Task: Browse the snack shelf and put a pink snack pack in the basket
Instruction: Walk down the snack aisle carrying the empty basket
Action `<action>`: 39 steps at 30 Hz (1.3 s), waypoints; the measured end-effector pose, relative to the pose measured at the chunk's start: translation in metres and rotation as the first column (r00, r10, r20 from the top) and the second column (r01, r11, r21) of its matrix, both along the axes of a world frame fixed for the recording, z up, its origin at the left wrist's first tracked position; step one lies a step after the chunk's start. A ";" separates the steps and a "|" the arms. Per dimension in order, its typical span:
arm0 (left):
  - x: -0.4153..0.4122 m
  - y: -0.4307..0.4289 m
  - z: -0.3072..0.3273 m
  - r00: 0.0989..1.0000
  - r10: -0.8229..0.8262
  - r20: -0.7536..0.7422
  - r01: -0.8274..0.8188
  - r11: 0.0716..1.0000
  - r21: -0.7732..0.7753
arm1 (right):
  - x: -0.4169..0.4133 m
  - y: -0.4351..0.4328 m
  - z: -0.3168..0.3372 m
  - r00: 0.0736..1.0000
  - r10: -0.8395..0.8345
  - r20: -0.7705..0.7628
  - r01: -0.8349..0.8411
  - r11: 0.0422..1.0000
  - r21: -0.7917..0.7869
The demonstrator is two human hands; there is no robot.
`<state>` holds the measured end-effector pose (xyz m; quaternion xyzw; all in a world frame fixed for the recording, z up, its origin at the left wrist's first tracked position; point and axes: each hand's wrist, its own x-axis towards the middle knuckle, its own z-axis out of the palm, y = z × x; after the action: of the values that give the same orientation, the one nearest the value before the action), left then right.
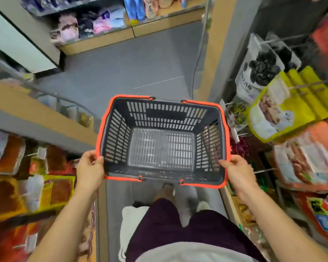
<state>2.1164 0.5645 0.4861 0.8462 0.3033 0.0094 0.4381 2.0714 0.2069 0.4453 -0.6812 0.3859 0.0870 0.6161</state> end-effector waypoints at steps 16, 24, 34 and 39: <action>0.287 0.011 -0.269 0.876 -0.441 -0.195 0.432 0.897 -0.090 | 0.129 0.056 -0.221 0.961 -0.092 -0.259 0.036 0.977 -0.211; 0.326 -0.045 -0.492 0.761 -0.599 -0.249 0.582 0.800 -0.145 | 0.104 0.066 -0.448 0.785 -0.337 -0.519 0.317 0.939 -0.131; 0.348 -0.115 -0.640 0.823 -0.568 -0.018 0.517 0.761 -0.393 | 0.092 0.102 -0.580 0.646 -0.631 -0.429 0.624 0.760 -0.178; 0.304 -0.127 -0.633 0.779 -0.623 -0.069 0.488 0.673 -0.556 | 0.111 0.109 -0.594 0.644 -0.683 -0.344 0.663 0.723 -0.195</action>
<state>2.4205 0.4375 -0.1473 0.7451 0.0736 -0.3136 0.5840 2.1822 0.3155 -0.1485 -0.4723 0.7282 -0.0235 0.4960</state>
